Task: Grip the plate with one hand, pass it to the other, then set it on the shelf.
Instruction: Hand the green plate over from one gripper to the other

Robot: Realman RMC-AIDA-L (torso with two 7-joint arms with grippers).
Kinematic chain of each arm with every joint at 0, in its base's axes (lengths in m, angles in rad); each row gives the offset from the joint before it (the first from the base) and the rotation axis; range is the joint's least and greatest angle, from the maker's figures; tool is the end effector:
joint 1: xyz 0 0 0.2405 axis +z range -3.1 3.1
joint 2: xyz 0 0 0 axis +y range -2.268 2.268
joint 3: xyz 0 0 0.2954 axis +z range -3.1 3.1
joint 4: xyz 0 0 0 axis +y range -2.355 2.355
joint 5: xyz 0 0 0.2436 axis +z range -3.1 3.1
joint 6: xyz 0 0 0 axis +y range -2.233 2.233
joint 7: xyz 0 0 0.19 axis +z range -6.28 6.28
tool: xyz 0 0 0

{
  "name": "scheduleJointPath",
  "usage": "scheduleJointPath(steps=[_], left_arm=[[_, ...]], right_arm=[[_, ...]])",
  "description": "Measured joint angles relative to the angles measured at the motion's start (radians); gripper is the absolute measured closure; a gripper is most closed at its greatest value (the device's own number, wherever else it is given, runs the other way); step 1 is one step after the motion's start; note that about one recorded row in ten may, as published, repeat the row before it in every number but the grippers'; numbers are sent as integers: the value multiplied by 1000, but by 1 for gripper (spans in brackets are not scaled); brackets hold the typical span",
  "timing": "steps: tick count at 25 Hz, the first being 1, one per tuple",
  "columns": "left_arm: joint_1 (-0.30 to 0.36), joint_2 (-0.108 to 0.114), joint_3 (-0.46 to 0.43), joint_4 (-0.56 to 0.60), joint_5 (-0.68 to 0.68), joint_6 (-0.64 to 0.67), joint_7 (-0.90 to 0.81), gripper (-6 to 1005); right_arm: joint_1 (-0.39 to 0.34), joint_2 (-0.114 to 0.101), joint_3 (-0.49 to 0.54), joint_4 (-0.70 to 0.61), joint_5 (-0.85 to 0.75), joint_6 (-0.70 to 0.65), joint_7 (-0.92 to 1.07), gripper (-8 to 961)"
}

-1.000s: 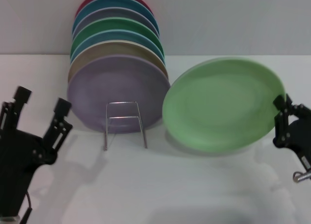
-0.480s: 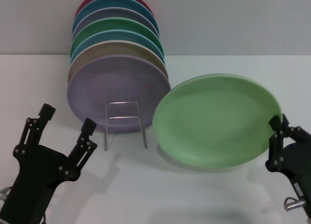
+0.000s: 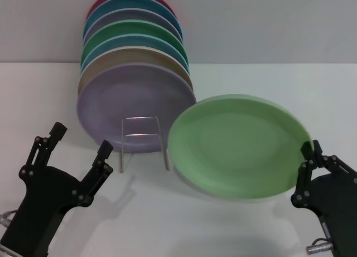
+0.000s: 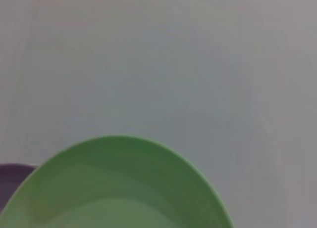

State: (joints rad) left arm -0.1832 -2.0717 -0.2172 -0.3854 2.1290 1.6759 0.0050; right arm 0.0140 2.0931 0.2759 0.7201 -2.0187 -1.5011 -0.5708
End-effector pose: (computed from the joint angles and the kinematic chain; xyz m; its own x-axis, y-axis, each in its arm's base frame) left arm -0.3004 0.2536 -0.1040 0.5603 -0.2872 0.7769 0.6252 -0.4687 -0.6241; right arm 0.2855 0.2313 -0.1285 0.7804 0.2311 -0.5810 -0.5636 -0.1424 -0.8137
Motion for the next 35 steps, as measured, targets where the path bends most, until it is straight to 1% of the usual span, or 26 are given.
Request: scheduleJointPath(steps=[5,10,11,14,16,22,35], left_arm=[[-6,1,-2,10,0,-10,1,232],[-6,-1,0,10,0,-23,2,233],[-14,-4,24,9,1,-59,9,233],[-18,-4,44,8,1,-87,10,234],[-17,-4,54,6,1,-98,10,235],[-18,-5,82,1,2,-130,11,236],[-73,-6,85,-50,3,-248,12,240]], right_arm=[[0,0,-35,46,20,-18,-118,932],[-8,-1,-46,58,29,-19,-161,933],[-7,-1,-53,59,34,-19,-170,933],[-3,0,-73,61,47,-19,-189,933],[1,0,-90,62,56,-19,-207,933],[-1,-1,-100,59,57,-16,-233,932],[5,-3,-124,72,71,-19,-329,932]])
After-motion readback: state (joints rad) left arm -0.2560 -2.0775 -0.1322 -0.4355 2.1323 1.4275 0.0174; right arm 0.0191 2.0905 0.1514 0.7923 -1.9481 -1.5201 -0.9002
